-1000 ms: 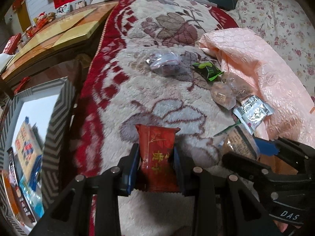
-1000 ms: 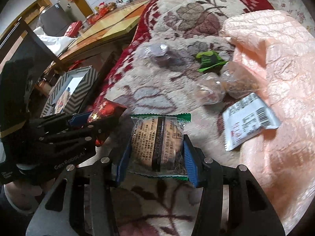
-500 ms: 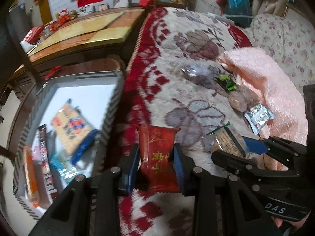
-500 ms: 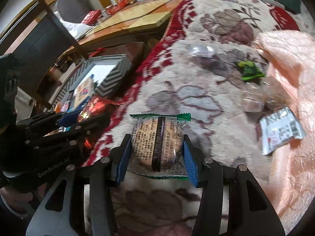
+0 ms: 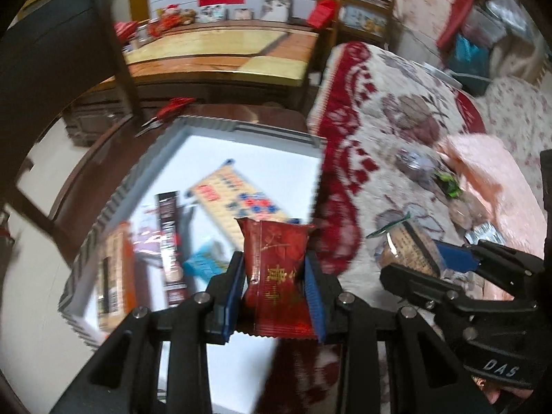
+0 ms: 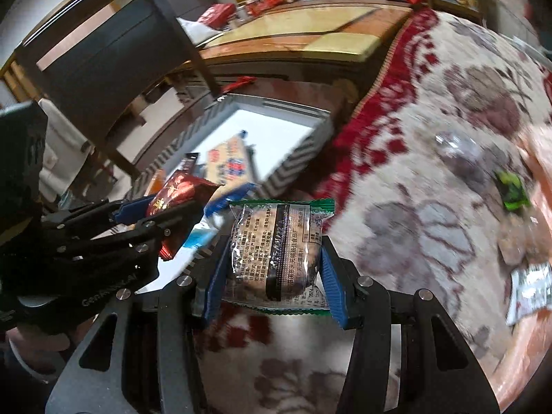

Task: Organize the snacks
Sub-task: 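Carry the red packet and green-wrapped cake to the tray and release both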

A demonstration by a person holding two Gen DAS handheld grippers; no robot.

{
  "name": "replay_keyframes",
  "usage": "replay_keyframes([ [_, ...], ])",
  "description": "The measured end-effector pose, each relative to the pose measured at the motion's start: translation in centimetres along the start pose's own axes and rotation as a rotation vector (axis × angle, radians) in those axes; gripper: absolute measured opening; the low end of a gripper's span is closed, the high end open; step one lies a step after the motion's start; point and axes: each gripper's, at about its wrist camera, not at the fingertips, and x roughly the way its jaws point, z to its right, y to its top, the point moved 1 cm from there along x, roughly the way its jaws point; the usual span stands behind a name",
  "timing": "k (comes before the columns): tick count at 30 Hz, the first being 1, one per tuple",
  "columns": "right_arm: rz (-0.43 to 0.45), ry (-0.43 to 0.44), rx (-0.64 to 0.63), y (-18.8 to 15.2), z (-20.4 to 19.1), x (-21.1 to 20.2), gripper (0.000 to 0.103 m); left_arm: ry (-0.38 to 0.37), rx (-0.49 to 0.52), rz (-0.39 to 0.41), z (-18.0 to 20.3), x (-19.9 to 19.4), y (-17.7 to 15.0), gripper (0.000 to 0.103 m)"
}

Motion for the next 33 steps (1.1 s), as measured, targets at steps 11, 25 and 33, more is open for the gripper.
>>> replay_keyframes([
  [11,-0.047,0.037,-0.098,3.9,-4.7,4.6,0.049,0.071,-0.138,-0.012,-6.6,1.1,0.0,0.036],
  [25,-0.128,-0.004,-0.187,5.7,-6.8,10.3,0.049,0.081,-0.178,-0.053,-8.5,3.8,-0.2,0.036],
  [33,-0.138,-0.019,-0.180,5.8,-7.0,11.3,0.049,0.101,-0.193,-0.065,-9.0,4.4,-0.5,0.036],
])
